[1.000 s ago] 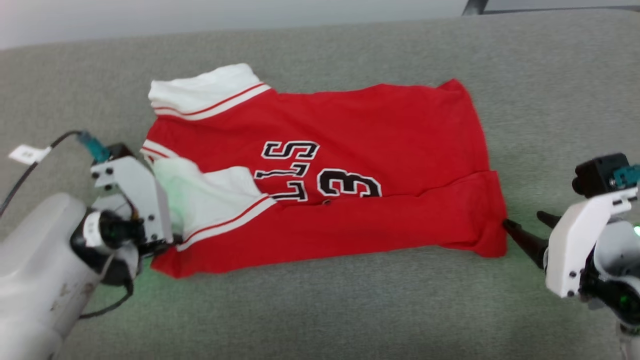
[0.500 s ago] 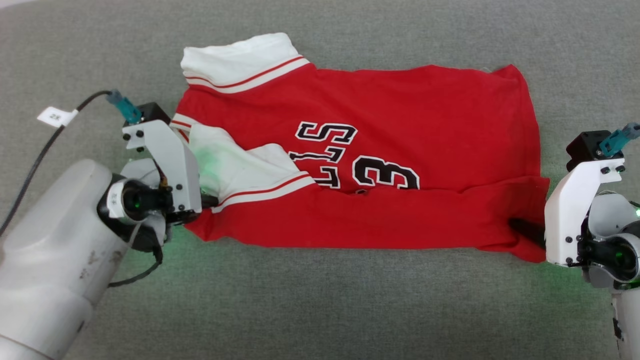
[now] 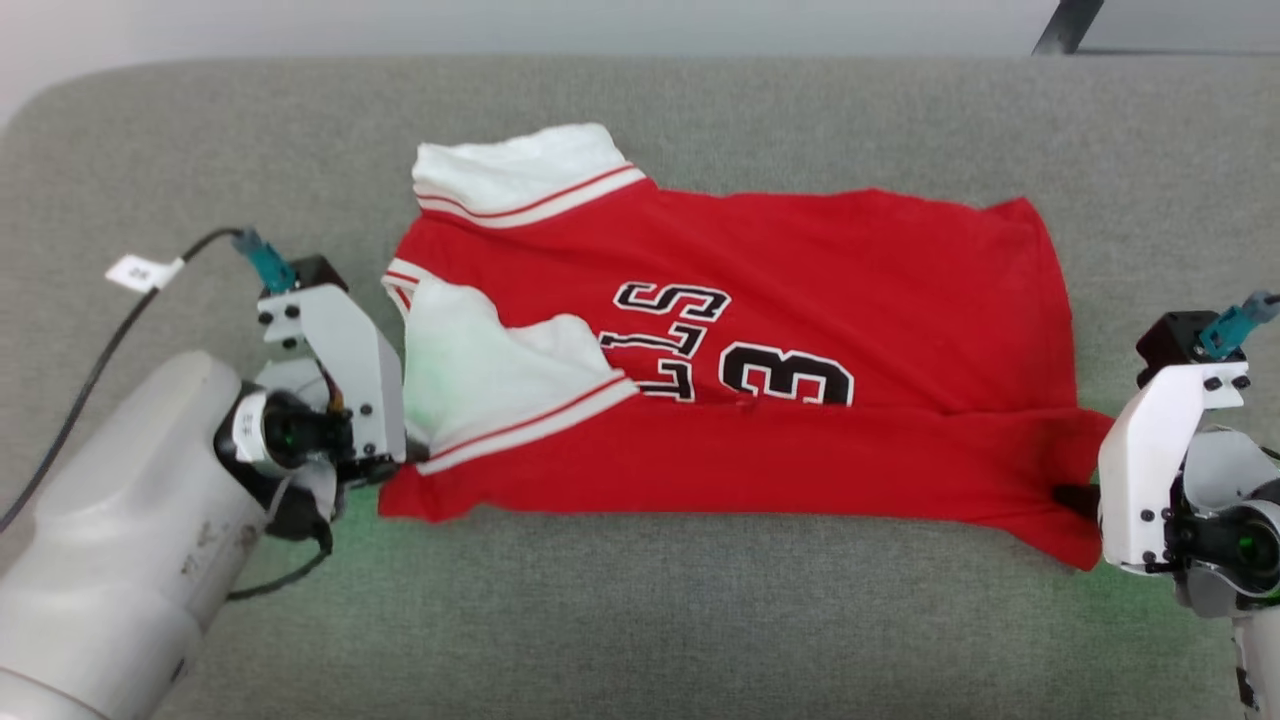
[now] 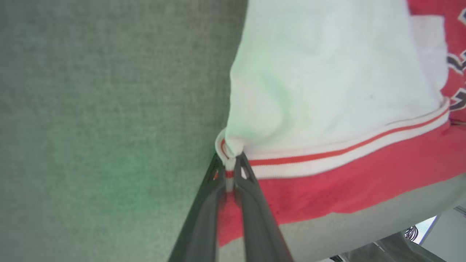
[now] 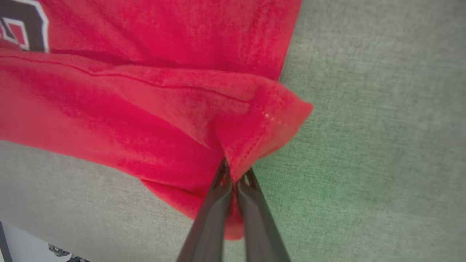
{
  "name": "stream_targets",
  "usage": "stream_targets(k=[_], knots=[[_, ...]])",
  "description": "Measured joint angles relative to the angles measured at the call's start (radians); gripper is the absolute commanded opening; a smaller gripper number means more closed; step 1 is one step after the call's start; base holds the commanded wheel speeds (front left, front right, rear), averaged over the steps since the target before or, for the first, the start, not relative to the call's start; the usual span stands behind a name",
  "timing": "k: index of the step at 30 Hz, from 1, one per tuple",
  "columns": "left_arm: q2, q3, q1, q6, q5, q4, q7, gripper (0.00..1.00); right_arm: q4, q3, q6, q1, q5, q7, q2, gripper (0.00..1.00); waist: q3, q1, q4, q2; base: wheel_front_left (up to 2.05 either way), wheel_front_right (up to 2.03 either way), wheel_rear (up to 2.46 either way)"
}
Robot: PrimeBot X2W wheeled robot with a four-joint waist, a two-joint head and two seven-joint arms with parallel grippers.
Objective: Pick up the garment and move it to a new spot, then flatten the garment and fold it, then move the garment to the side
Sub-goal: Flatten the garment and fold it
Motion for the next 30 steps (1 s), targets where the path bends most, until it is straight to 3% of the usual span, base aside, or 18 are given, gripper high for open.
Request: stream_targets(k=[8, 21, 30], knots=[[0.023, -0.017, 0.015, 0.036, 0.003, -0.032, 0.053, 0.0, -0.034, 0.008, 0.0, 0.029, 0.041, 0.041, -0.025, 0.0, -0.079, 0.0, 0.008, 0.0, 0.0, 0.0, 0.0], [0.098, -0.033, 0.132, 0.158, -0.006, -0.239, 0.1, 0.0, -0.181, -0.031, 0.0, 0.161, 0.095, 0.14, -0.05, 0.0, -0.124, 0.0, 0.021, 0.0, 0.0, 0.0, 0.0], [0.084, -0.045, 0.196, 0.156, -0.01, -0.247, 0.059, 0.0, -0.155, -0.021, 0.0, 0.2, 0.062, 0.092, -0.007, 0.0, -0.119, 0.0, 0.007, 0.0, 0.0, 0.0, 0.0]])
